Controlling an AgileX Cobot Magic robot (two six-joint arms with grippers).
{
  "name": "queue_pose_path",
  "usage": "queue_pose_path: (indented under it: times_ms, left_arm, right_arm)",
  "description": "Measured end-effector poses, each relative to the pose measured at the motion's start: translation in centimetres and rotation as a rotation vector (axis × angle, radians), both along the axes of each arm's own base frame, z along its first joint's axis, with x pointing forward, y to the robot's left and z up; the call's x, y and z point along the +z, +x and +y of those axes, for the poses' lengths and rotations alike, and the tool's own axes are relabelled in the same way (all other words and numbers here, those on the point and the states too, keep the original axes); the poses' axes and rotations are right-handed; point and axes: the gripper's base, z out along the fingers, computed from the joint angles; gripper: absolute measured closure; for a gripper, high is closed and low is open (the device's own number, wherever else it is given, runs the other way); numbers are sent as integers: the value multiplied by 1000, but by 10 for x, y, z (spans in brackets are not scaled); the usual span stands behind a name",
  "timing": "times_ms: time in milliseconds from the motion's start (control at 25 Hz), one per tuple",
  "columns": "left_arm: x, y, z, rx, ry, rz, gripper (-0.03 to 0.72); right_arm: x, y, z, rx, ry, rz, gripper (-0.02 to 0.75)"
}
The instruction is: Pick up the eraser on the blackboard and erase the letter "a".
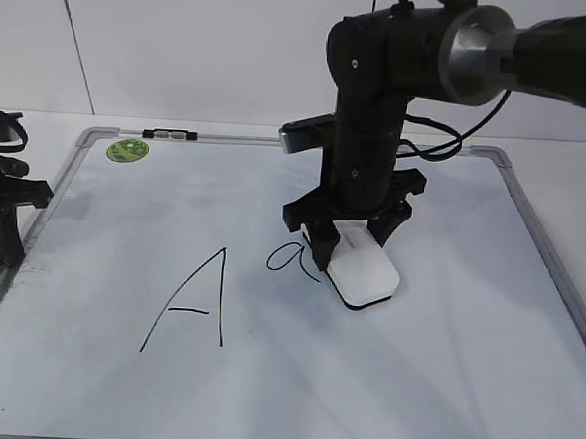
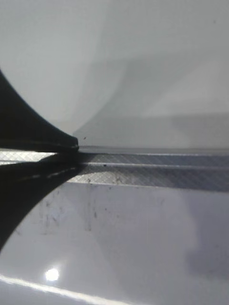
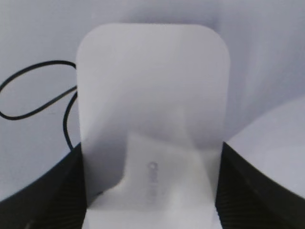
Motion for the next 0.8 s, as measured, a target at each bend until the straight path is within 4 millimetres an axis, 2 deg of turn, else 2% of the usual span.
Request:
queue_pose_path:
  times_ms: [560, 800]
  left_arm:
    - [0, 0, 0, 0, 0, 0, 671]
    - [0, 0, 0, 0, 0, 0, 671]
  right_arm:
    - [-1, -2, 7, 12, 8, 2, 214]
    - [-1, -18, 33, 79, 8, 3, 214]
